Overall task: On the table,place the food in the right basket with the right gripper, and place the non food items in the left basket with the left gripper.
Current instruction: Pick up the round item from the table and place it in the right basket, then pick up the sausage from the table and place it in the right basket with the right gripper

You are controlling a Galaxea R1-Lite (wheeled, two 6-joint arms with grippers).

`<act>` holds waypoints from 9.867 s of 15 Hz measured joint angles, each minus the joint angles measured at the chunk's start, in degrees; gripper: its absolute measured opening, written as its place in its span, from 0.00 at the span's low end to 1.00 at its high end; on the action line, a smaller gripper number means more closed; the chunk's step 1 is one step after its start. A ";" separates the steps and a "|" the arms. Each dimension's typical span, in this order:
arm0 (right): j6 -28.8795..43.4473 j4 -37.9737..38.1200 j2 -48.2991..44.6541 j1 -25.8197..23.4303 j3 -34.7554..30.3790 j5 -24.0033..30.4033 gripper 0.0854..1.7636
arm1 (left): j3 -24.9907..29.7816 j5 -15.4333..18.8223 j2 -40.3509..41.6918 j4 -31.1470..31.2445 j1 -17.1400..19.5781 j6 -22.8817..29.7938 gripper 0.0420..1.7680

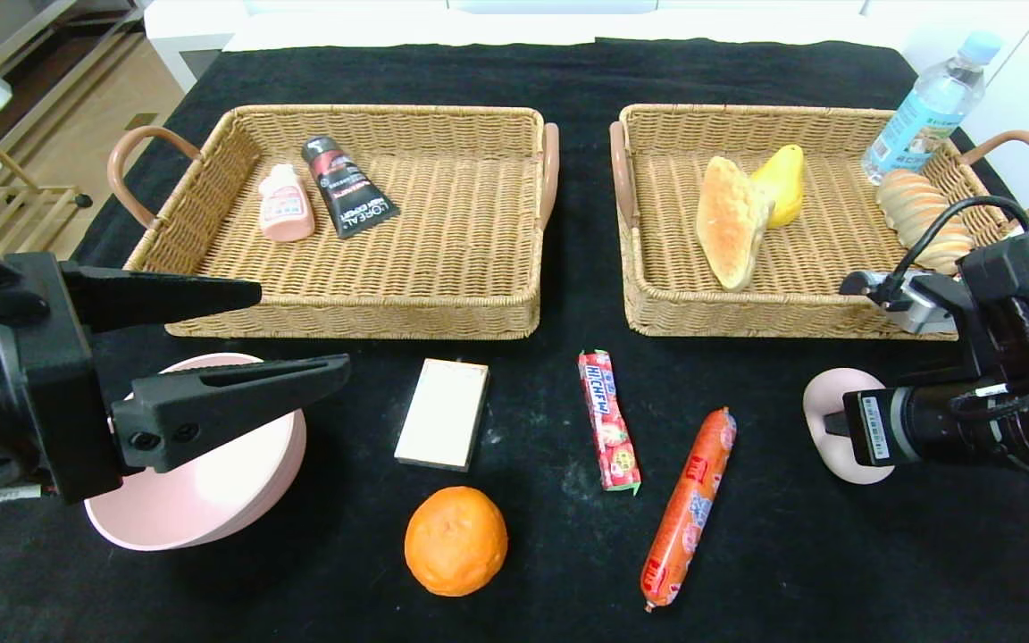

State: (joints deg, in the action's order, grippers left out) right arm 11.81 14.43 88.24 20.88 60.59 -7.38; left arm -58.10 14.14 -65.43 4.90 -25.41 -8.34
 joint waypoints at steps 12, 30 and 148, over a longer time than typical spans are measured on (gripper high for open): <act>0.01 9.13 -3.69 0.09 12.59 -0.15 0.04 | 0.00 0.02 0.30 0.00 0.00 -0.04 0.97; -4.24 9.02 8.86 -8.09 38.28 -4.08 0.04 | 0.09 0.21 0.44 0.27 -0.09 -0.06 0.97; 38.90 43.28 22.46 22.42 38.11 -4.72 0.36 | 0.72 0.11 1.26 0.28 -1.94 -0.06 0.97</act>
State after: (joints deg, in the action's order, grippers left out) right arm 50.71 57.71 110.69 43.30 98.70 -12.09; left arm -57.38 14.25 -64.17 5.18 -27.34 -8.40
